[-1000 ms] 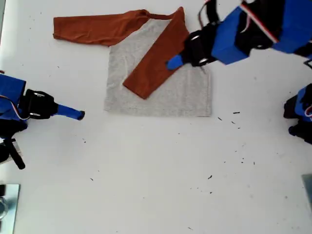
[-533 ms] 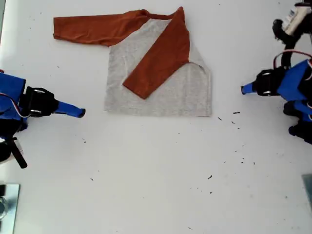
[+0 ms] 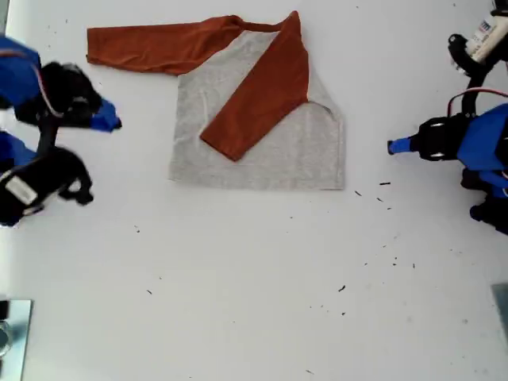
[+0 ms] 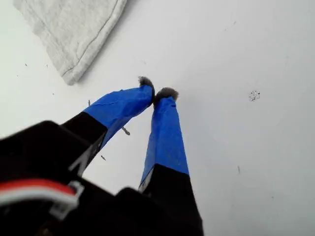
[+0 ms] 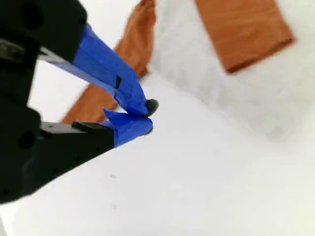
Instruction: Fold t shirt
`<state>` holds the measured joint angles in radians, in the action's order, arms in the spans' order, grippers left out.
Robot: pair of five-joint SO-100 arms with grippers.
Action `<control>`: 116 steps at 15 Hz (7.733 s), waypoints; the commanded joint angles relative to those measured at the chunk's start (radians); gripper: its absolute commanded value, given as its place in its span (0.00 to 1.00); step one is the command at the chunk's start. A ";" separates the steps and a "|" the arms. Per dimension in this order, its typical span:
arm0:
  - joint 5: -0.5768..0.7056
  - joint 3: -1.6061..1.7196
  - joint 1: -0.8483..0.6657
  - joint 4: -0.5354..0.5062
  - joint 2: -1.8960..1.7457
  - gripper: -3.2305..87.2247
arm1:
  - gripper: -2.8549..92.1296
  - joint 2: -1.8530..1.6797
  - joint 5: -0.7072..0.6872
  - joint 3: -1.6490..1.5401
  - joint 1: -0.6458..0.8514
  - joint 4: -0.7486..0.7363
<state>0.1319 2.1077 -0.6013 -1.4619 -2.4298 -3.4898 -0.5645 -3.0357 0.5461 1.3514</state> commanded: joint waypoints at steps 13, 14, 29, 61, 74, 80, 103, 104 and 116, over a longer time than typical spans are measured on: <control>0.594 -0.215 -0.769 0.110 0.488 0.29 | 0.07 -0.014 -0.002 -0.049 -0.029 0.002; 0.594 -0.201 -0.769 0.144 0.514 0.30 | 0.07 -0.014 0.000 -0.049 -0.029 0.003; 0.379 -0.140 -0.503 0.354 0.382 0.03 | 0.07 -0.014 0.031 -0.048 -0.058 0.018; 0.021 -0.041 0.331 0.290 0.192 0.19 | 0.38 1.138 0.067 1.109 -0.221 0.175; 0.066 -0.089 0.298 0.492 0.841 0.23 | 0.23 1.772 0.098 0.943 -0.230 -0.331; 0.072 -0.114 0.380 0.526 0.857 0.03 | 0.06 1.781 0.121 0.971 -0.308 -0.351; 0.302 0.565 -0.158 0.759 -0.189 0.20 | 0.37 1.241 0.063 0.626 0.436 -0.953; 0.327 0.604 -0.193 0.752 -0.301 0.19 | 0.37 1.132 0.032 0.572 0.483 -0.896; 0.060 1.137 0.373 0.460 -1.177 0.04 | 0.24 0.005 0.250 -0.066 -0.083 -0.003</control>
<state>0.2148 3.2352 -0.2408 -0.9434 -3.5987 -3.4775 -0.3497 -3.0265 0.4801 1.3468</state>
